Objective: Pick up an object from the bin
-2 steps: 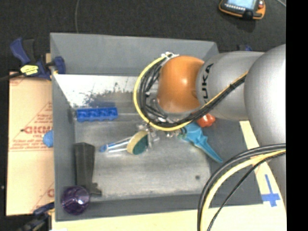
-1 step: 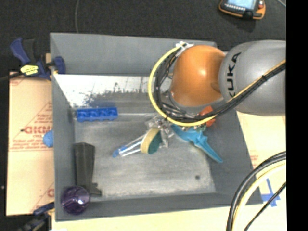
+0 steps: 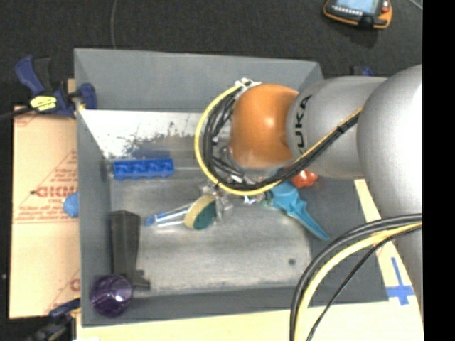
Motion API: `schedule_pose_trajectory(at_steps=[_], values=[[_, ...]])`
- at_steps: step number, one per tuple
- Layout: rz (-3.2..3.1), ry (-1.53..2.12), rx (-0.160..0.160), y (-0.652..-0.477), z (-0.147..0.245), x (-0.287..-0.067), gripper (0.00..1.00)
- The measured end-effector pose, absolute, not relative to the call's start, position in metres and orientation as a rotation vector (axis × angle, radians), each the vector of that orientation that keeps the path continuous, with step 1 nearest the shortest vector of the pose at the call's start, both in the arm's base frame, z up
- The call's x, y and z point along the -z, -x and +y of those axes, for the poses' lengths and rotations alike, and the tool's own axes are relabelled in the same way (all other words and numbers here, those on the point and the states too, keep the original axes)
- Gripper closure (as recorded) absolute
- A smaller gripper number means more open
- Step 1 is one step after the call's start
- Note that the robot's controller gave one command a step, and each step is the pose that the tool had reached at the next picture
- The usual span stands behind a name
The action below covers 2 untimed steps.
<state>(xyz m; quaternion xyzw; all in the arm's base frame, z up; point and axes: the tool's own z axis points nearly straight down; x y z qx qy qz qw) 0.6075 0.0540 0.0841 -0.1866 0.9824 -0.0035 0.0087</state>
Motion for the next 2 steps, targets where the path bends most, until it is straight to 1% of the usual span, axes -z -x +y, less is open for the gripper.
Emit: schedule_pose_trajectory(at_steps=[1, 2], values=[[3.063, 0.638, 0.013, -0.604, 0.051, -0.101, 1.0], [3.018, 0.782, 0.017, -0.6, 0.043, -0.125, 1.0]])
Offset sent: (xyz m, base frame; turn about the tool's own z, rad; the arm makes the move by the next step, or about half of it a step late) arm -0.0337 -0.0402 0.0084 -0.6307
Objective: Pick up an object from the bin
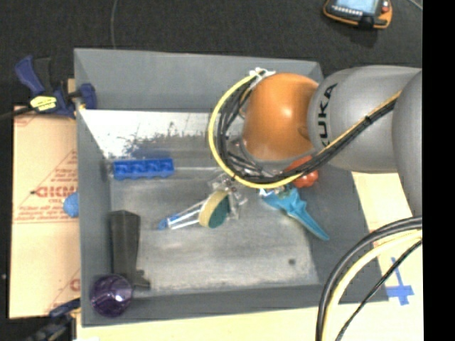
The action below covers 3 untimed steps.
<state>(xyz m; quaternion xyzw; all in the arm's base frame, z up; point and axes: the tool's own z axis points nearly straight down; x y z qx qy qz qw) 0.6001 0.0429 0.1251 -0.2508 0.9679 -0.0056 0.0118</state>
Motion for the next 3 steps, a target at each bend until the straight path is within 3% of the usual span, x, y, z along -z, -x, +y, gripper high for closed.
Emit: schedule_pose_trajectory(at_steps=[1, 2, 3], values=[[2.84, 1.298, 0.019, -0.562, 0.043, -0.075, 1.0], [2.848, 1.277, 0.018, -0.564, 0.043, -0.08, 1.0], [2.629, 1.676, 0.026, -0.553, 0.03, -0.114, 1.0]])
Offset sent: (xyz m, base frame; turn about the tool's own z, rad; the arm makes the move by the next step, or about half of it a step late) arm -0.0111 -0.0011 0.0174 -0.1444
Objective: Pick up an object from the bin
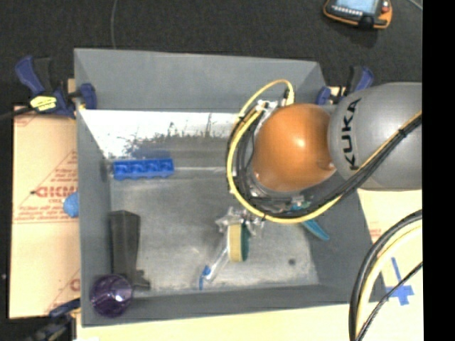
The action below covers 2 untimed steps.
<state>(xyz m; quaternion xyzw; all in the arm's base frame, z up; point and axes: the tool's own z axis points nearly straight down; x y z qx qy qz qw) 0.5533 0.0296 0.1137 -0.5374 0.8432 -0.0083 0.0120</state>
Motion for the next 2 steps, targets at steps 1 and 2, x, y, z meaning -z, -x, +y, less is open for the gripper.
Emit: schedule_pose_trajectory(at_steps=[1, 2], values=[[2.84, 1.28, 0.018, -0.5718, 0.0556, -0.2527, 1.0], [2.791, 1.366, 0.027, -0.5671, 0.0486, -0.2612, 1.0]])
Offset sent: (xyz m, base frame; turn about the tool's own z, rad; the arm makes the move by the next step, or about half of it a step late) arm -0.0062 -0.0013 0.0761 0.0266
